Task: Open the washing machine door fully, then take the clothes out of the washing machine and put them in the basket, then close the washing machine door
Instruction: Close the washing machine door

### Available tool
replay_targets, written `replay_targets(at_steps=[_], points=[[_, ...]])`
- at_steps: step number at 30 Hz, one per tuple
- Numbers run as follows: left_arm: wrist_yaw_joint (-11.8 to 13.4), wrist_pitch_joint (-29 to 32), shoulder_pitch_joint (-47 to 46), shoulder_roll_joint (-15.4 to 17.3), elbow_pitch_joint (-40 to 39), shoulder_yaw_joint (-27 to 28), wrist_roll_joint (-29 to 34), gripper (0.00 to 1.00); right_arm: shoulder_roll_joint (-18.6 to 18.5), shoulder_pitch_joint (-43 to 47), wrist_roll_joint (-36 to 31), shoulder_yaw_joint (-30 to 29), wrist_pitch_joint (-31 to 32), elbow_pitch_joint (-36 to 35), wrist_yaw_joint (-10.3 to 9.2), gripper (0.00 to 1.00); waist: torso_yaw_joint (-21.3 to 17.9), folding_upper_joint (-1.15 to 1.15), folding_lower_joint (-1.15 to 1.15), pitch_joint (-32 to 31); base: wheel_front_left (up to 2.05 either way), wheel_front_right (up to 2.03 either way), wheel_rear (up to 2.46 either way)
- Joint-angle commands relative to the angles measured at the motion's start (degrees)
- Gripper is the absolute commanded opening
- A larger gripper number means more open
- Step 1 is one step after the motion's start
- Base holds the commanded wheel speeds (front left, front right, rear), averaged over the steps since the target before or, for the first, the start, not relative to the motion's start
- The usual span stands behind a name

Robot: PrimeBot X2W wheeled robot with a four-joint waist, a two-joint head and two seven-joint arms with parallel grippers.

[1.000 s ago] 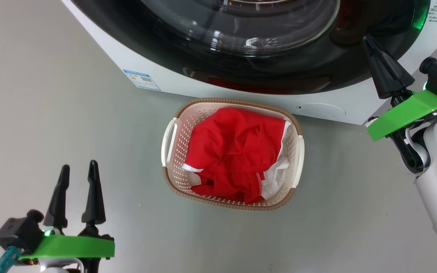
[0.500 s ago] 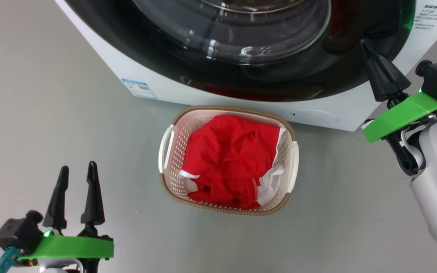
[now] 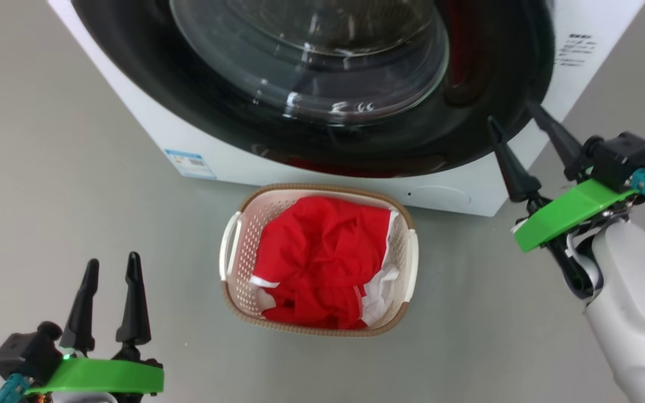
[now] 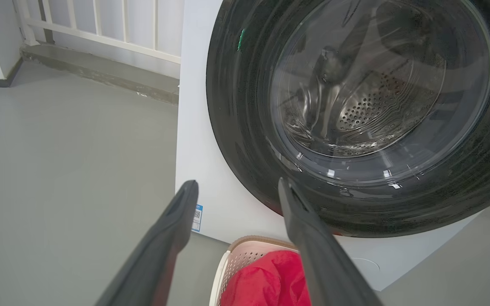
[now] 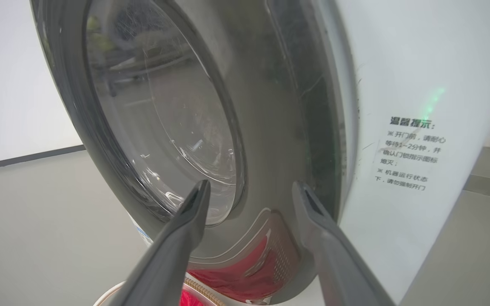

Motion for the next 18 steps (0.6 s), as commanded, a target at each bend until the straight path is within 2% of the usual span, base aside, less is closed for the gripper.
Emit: replay_targets(at_steps=[1, 18], points=[[-0.17, -0.55, -0.04, 1.60, -0.95, 2.03, 0.38, 1.00, 0.55, 1.60, 0.33, 1.12, -0.26, -1.72, -0.14, 1.00, -1.07, 0.00, 0.00, -1.25, 0.00, 0.00, 0.00], [-0.18, -0.55, 2.83, 2.16, -1.67, 1.92, 1.28, 1.00, 2.08, 10.14, 0.89, 1.08, -0.26, -6.71, -0.14, 1.00, -6.74, 0.00, 0.00, -7.38, 0.00, 0.00, 0.00]])
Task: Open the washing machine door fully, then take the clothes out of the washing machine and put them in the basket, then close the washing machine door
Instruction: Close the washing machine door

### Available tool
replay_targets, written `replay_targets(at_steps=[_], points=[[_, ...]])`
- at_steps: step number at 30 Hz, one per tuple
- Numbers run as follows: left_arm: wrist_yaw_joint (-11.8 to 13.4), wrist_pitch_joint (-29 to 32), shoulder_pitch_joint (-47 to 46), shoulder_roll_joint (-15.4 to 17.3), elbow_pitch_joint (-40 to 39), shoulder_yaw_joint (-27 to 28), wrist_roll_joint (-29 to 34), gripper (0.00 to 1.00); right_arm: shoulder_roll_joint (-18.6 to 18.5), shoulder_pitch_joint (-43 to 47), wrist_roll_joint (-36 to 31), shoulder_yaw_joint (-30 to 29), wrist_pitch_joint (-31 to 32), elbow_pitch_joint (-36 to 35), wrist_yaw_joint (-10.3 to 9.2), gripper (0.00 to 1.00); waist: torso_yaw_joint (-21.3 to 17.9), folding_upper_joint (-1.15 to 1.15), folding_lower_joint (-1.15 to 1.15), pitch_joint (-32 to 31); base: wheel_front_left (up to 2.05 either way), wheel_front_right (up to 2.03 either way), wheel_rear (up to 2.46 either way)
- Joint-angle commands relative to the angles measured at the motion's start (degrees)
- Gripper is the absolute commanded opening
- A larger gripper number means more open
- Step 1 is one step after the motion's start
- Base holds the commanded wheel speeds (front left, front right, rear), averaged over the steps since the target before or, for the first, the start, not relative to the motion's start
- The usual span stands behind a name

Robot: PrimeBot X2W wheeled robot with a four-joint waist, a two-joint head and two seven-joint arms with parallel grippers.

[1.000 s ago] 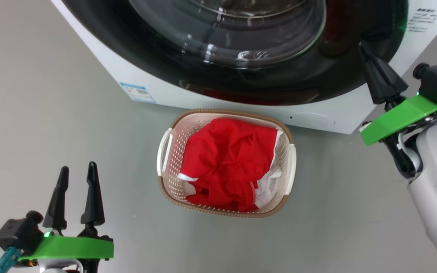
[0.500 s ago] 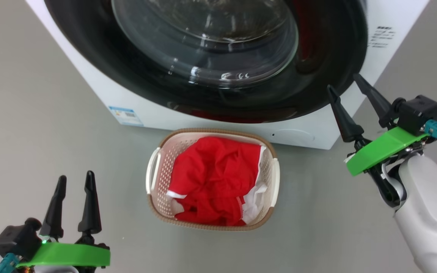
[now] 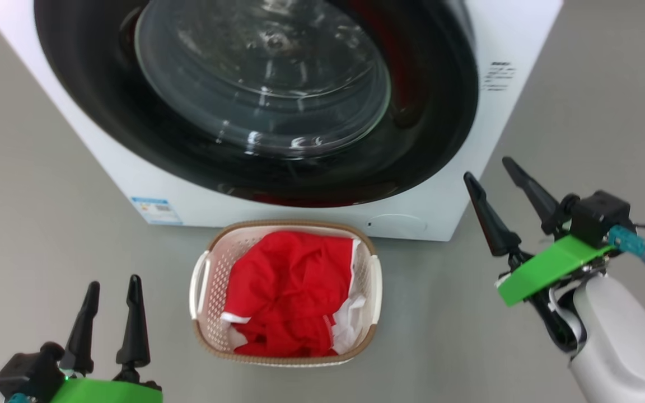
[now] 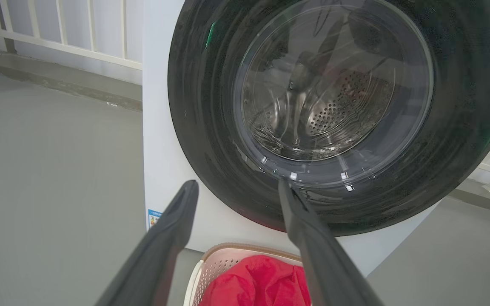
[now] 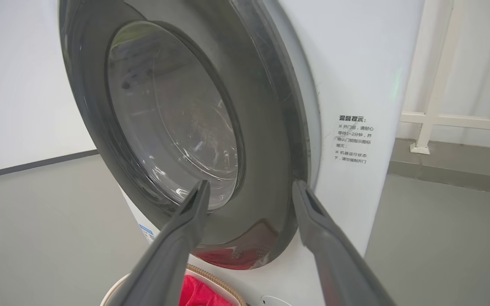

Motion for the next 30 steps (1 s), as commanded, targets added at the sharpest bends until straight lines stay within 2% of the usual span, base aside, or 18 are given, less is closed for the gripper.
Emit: replay_targets(at_steps=[1, 11, 30], points=[[-0.16, -0.55, -0.19, 1.49, -1.53, 1.98, 0.31, 1.00, 0.43, 1.52, 0.20, 0.39, -0.26, -1.89, -0.14, 1.00, -1.60, 0.00, 0.00, -1.66, 0.00, 0.00, 0.00], [-0.16, -0.52, 1.70, 2.22, -2.25, 1.09, -1.27, 1.00, 1.55, 6.64, 0.18, -0.99, -0.26, -3.32, -0.14, 1.00, -4.31, 0.00, 0.00, -5.12, 0.00, 0.00, 0.00], [0.35, 0.61, 4.38, 3.80, -4.86, -0.10, -2.23, 1.00, 2.89, 14.11, -0.12, -4.20, -0.26, -6.92, -0.14, 1.00, -6.61, 0.00, 0.00, -7.69, 0.00, 0.00, 0.00]])
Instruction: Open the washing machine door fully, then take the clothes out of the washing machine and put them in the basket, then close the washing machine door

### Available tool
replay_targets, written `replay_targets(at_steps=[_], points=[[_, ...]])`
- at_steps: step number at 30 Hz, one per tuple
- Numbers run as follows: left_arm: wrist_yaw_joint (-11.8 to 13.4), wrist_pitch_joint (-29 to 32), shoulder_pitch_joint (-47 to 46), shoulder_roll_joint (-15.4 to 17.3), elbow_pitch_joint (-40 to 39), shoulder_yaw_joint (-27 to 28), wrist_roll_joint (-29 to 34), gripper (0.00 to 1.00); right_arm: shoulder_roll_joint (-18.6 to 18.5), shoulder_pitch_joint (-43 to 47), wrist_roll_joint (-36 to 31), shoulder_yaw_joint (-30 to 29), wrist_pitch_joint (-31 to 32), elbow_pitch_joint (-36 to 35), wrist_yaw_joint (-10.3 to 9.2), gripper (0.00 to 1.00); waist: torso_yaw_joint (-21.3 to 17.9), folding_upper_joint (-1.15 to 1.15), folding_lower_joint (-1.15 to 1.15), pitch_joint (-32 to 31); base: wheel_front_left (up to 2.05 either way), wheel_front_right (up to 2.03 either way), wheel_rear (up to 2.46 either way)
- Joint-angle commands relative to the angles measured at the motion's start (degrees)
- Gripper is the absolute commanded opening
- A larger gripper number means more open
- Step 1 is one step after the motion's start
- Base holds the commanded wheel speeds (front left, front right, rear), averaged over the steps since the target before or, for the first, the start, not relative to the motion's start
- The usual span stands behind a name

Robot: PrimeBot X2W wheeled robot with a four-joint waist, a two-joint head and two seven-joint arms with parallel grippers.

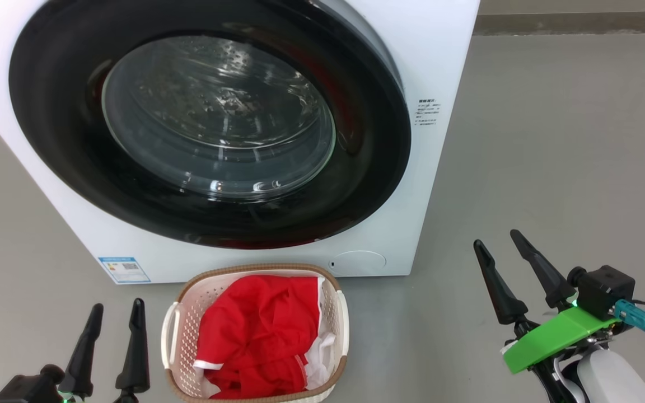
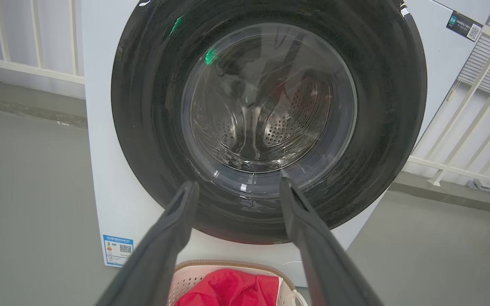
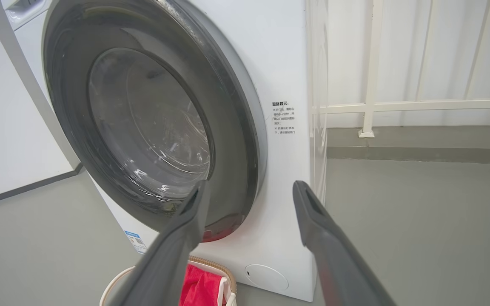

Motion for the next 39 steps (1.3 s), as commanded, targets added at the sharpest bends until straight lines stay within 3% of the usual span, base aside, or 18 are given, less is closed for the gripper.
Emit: replay_targets(at_steps=[1, 39], points=[[0.33, -0.13, -0.60, 1.25, -1.75, 1.78, -0.12, 1.00, -0.09, 0.07, -0.06, 0.72, -0.26, -1.62, -0.13, 1.00, -0.14, 0.00, 0.00, -0.04, 0.00, 0.00, 0.00], [2.04, -0.23, -0.80, 2.32, -2.77, 0.14, 0.10, 1.00, 0.76, 0.80, -1.42, -0.24, -0.26, -1.51, -0.13, 1.00, -0.84, 0.00, 0.00, 0.48, 0.00, 0.00, 0.00]])
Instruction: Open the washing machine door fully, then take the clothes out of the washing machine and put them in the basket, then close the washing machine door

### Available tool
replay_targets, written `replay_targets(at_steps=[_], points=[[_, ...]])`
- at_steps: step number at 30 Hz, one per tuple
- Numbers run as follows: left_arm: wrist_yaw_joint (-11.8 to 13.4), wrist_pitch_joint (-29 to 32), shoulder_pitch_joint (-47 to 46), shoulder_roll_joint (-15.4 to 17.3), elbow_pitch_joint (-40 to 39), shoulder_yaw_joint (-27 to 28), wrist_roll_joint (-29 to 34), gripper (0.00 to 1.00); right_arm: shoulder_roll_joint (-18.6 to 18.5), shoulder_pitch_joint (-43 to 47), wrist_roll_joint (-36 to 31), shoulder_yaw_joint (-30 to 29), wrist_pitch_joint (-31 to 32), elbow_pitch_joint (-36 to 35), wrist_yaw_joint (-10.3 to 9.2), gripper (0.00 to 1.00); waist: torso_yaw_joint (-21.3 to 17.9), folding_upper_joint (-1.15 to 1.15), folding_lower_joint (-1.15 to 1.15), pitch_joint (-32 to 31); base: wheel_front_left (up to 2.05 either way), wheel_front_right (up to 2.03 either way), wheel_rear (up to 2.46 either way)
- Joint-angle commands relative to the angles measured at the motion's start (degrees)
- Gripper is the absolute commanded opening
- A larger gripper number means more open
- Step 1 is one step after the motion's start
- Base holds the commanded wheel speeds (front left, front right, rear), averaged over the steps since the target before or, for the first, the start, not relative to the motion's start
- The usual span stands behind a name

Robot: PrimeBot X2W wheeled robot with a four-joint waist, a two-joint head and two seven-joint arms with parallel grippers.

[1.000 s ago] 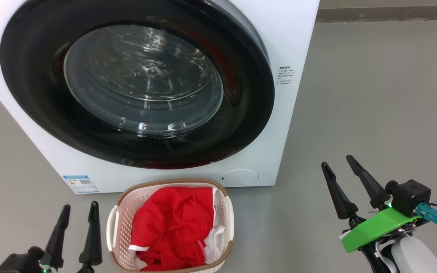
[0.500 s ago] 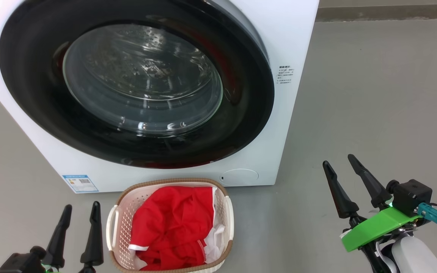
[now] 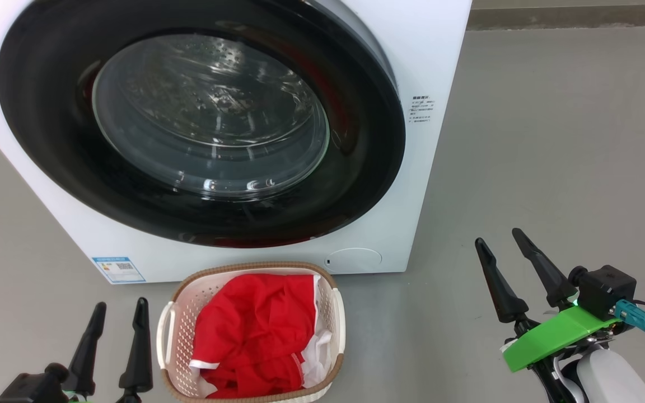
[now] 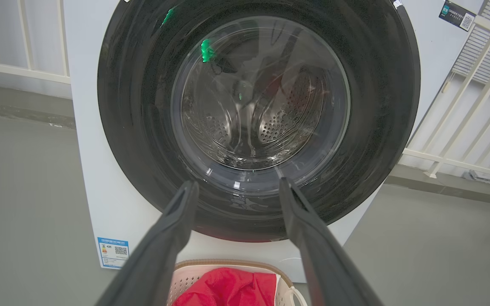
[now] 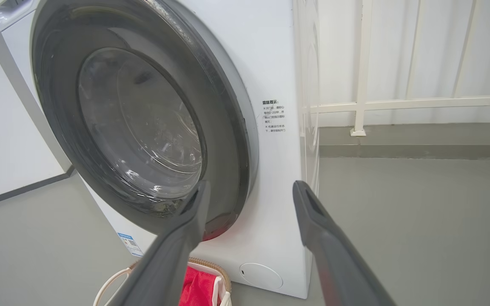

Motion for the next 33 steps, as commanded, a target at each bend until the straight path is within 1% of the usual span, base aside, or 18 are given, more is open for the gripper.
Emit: replay_targets(at_steps=[1, 12, 13, 16, 19, 23, 27, 33], points=[[0.55, -0.25, -1.01, 1.33, -1.64, 1.84, 0.08, 1.00, -0.17, 0.41, -0.36, 1.09, -0.26, -1.25, -0.13, 1.00, -0.02, 0.00, 0.00, 0.00, 0.00, 0.00, 0.00], [0.61, -0.38, -1.13, 1.53, -1.75, 1.32, -0.13, 1.00, -0.11, 0.40, -0.52, 1.07, -0.26, -1.24, -0.13, 1.00, 0.13, 0.00, 0.00, -0.06, 0.00, 0.00, 0.00], [0.46, 0.00, 0.01, 0.07, 0.14, -0.45, -0.03, 0.00, 0.23, 0.02, 0.04, 0.01, 0.00, 0.18, 0.00, 0.00, 0.12, 0.00, 0.00, -0.06, 0.00, 0.00, 0.00], [0.46, 0.05, 0.53, -1.01, 2.13, -0.75, -0.13, 0.00, 0.90, 1.05, 0.14, 0.11, 0.07, 2.08, 0.00, 0.00, 0.13, 0.00, 0.00, -0.06, 0.00, 0.00, 0.00], [0.41, 0.46, 0.51, -1.21, 2.44, -0.53, -1.55, 0.00, 1.17, 1.43, 1.61, -0.20, 0.50, 2.14, 0.00, 0.00, 0.11, 0.00, 0.01, -0.11, 0.00, 0.00, 0.00], [0.34, 1.09, 0.32, -1.30, 2.62, -0.14, -3.71, 0.00, 1.41, 1.67, 3.86, -0.70, 1.15, 1.96, -0.01, 0.00, 0.06, 0.00, 0.13, -0.30, 0.00, 0.00, 0.00], [0.27, 1.72, 0.05, -1.40, 2.89, 0.24, -5.84, 0.00, 1.66, 1.82, 6.08, -1.20, 1.78, 1.90, -0.01, 0.00, 0.03, 0.00, 0.01, -0.28, 0.00, 0.00, 0.00], [0.16, 2.67, -0.40, -1.54, 3.26, 0.83, -9.03, 0.00, 2.05, 2.00, 9.38, -1.96, 2.73, 1.76, -0.02, 0.00, -0.02, 0.00, 0.00, -0.34, 0.00, 0.00, 0.00]])
